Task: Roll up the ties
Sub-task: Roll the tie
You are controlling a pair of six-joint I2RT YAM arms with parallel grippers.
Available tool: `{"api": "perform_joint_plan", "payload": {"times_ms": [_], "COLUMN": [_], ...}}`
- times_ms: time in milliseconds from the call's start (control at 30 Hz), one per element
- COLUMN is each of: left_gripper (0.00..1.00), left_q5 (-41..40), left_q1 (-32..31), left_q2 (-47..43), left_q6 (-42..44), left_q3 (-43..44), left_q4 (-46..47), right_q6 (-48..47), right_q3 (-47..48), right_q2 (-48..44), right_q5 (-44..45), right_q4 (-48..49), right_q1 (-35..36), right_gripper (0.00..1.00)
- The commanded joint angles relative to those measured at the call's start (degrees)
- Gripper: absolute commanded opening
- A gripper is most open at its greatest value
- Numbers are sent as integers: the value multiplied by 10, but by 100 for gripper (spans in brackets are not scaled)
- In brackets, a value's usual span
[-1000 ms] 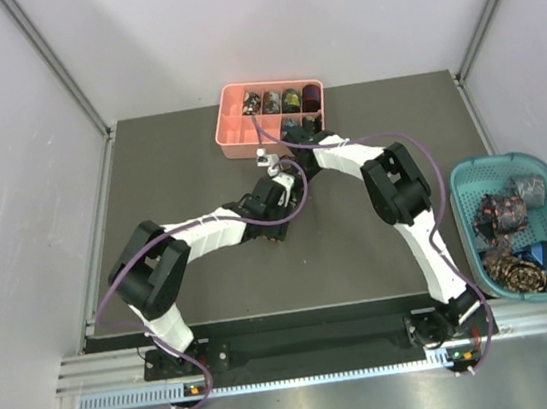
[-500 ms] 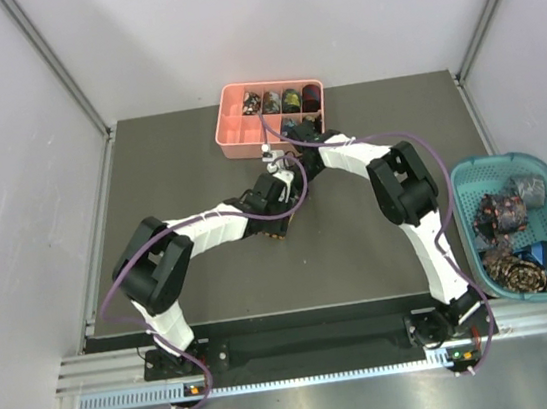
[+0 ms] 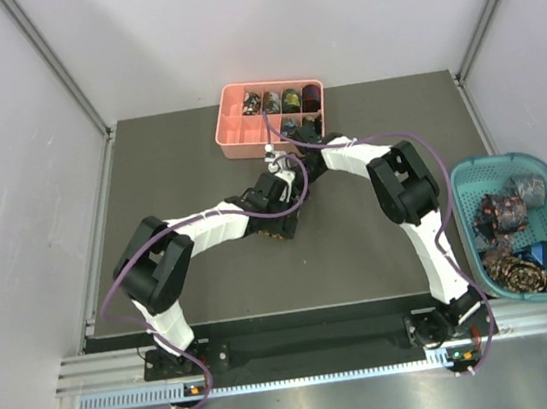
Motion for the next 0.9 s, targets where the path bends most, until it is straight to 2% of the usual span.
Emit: {"api": "perform_joint_plan", "payload": {"times_ms": [0,100,267,433,733,833,867], "left_gripper": [86,93,94,84,82,71,64], "left_q5": [6,-4,-1,16,32,23,19], "left_q1": [6,10,13,12,12,11,11], "left_q2": [15,18,16,21,30,43,48], "left_q6": [-5,-4,10,37,56,56,53], "left_q3": [11,17,24,32,34,43,44], "left_q4": [-44,-42,-30,-29,-1,-8,-18], "right_q6": [-19,-17,-22,-29,-37,-37,-37], "right_q3": [-38,-39,-44,-43,-48,-50,-50], "right_q2": [24,28,30,34,29,27,26], "right_q5": [74,74,67,62,52,52,53], "right_q4": [27,25,13,4,-10,-10,-11], "right_q1": [10,11,14,21,25,25,25], "right_gripper": [22,20,18,17,14,16,18]}}
